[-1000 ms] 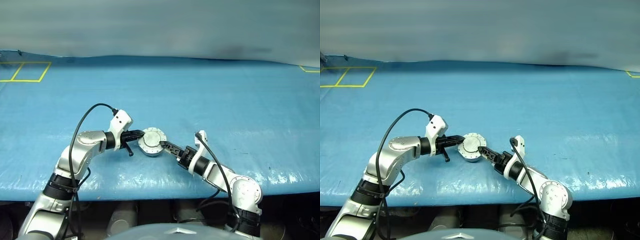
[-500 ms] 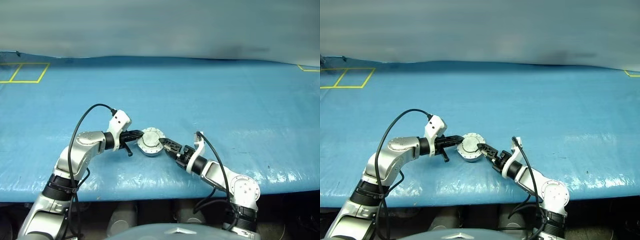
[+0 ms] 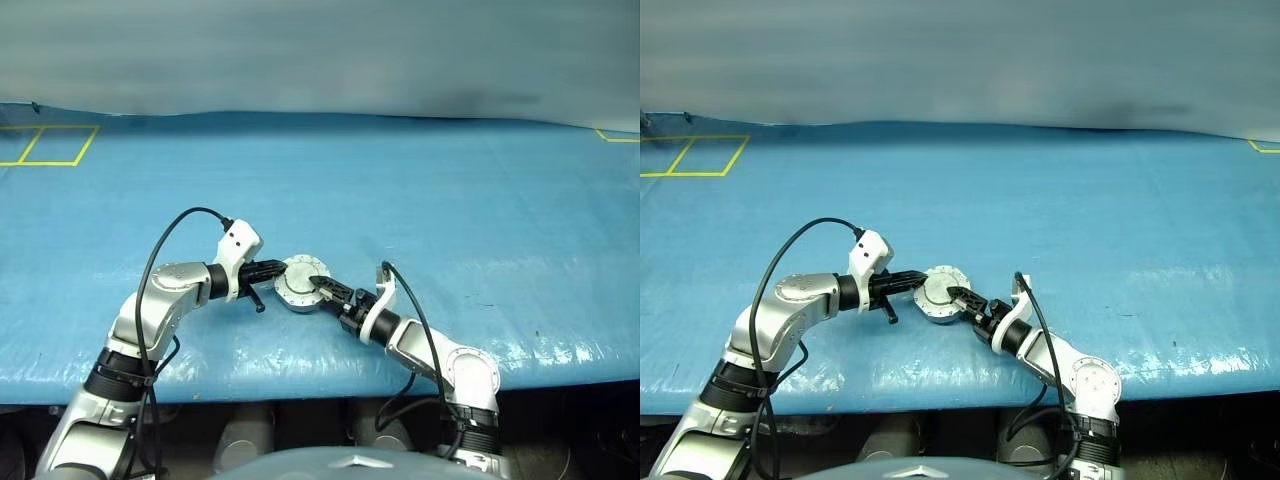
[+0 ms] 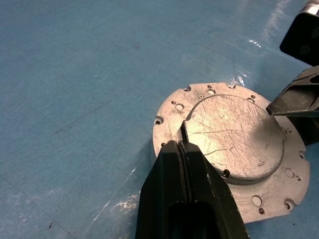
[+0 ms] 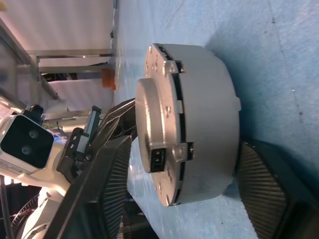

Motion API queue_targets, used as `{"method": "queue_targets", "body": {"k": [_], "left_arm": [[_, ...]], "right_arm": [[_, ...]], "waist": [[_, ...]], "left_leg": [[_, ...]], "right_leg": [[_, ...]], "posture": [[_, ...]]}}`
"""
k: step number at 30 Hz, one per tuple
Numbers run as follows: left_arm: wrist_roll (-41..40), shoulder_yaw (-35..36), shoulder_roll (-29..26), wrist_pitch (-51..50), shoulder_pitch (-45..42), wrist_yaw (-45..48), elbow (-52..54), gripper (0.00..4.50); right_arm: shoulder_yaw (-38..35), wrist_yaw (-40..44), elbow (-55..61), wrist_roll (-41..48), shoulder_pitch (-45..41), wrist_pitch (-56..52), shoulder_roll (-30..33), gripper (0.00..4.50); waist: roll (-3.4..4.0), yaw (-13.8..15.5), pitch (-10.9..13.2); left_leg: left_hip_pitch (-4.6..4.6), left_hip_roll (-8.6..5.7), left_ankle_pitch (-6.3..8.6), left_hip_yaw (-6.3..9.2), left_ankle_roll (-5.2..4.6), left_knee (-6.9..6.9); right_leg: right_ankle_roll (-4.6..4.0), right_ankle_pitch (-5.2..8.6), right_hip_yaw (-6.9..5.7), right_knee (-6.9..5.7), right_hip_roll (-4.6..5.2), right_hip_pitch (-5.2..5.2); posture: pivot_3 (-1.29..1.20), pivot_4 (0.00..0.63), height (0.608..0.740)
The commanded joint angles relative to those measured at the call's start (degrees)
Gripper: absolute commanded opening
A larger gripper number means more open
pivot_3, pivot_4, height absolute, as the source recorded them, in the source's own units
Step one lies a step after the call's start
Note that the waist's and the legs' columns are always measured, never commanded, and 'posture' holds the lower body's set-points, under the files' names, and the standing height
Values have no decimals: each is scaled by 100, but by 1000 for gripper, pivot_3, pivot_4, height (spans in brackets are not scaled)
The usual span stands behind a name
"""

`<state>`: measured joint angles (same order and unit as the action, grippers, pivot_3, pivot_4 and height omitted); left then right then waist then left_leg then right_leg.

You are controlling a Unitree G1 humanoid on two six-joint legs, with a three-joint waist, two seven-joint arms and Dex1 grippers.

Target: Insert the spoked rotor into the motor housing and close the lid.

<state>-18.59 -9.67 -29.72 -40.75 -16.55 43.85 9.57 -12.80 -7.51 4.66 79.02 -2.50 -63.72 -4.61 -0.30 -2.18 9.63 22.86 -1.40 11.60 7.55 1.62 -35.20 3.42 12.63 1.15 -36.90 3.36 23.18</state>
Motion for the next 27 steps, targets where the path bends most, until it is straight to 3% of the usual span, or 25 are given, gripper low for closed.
{"method": "queue_targets", "body": {"k": [1, 9, 16, 27], "left_arm": [[-3, -203, -8, -90, 82, 98, 115, 0], [13, -211, 2, -99, 75, 114, 120, 0], [22, -231, -3, -103, 81, 122, 124, 0], [33, -244, -14, -115, 71, 123, 129, 0]], "right_arm": [[232, 92, 168, 438, 34, 88, -388, 2193], [317, -51, 221, 751, 220, 96, -153, 2097], [159, -803, 149, 1182, 344, 754, -471, 2096], [839, -487, 368, 1521, 429, 468, 116, 2096]], "waist": [[0, -2, 0], [1, -5, 0], [1, -4, 0], [1, -26, 1]], "left_leg": [[7, 0, 0, 0, 0, 0], [13, 0, 0, -3, 0, 3], [14, 0, 0, -3, 0, 3], [14, 2, -1, -5, -2, 4]], "right_leg": [[0, 0, 0, 0, 0, 6], [1, -1, 2, 0, 0, 16], [1, -1, 3, 0, 1, 17], [-1, 0, 4, -1, 0, 20]], "posture": [[0, 150, 740], [0, 150, 740], [0, 150, 740], [0, 150, 740]]}}
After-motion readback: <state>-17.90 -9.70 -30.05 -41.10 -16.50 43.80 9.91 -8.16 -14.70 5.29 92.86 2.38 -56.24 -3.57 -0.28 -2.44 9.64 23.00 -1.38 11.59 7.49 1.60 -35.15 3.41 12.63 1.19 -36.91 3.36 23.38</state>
